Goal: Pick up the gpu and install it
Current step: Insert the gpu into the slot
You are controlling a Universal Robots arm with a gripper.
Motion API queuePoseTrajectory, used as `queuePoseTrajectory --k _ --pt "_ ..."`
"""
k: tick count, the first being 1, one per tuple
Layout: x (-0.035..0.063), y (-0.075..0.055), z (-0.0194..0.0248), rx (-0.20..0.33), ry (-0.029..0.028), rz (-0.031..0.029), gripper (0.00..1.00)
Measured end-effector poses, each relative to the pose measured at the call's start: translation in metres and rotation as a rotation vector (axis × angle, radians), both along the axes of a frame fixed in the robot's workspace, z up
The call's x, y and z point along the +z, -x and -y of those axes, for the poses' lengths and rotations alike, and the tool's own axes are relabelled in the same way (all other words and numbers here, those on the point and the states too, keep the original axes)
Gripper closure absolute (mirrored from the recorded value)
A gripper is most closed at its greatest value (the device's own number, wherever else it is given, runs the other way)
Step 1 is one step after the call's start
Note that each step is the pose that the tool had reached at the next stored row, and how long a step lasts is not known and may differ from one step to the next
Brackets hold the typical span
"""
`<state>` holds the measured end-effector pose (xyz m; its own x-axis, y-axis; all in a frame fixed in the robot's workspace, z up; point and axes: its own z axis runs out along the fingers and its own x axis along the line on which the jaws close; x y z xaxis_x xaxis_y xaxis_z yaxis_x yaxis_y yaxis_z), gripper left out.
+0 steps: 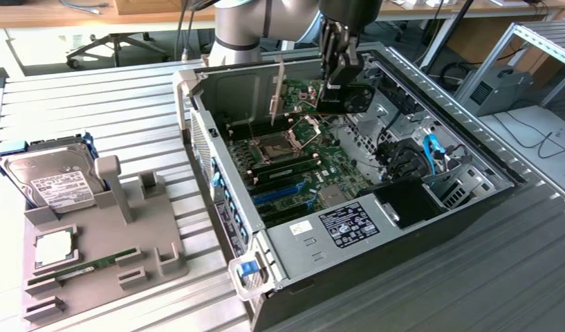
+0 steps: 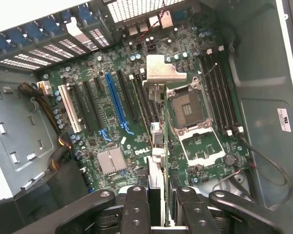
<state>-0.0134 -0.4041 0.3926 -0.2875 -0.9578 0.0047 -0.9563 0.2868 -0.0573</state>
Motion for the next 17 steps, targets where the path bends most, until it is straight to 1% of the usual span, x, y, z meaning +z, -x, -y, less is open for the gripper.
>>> queuePoseTrajectory --k 2,3,5,17 --pt "-0.0001 0.0000 0.0000 0.009 0.0000 0.0000 0.73" --pt "-0.0002 0.0000 0.0000 0.028 0.0000 0.0000 0.73" --pt "-0.0003 0.0000 0.0000 0.047 -0.0001 0.0000 0.73" --pt "-0.0006 0.0000 0.0000 0.107 0.0000 0.0000 0.73"
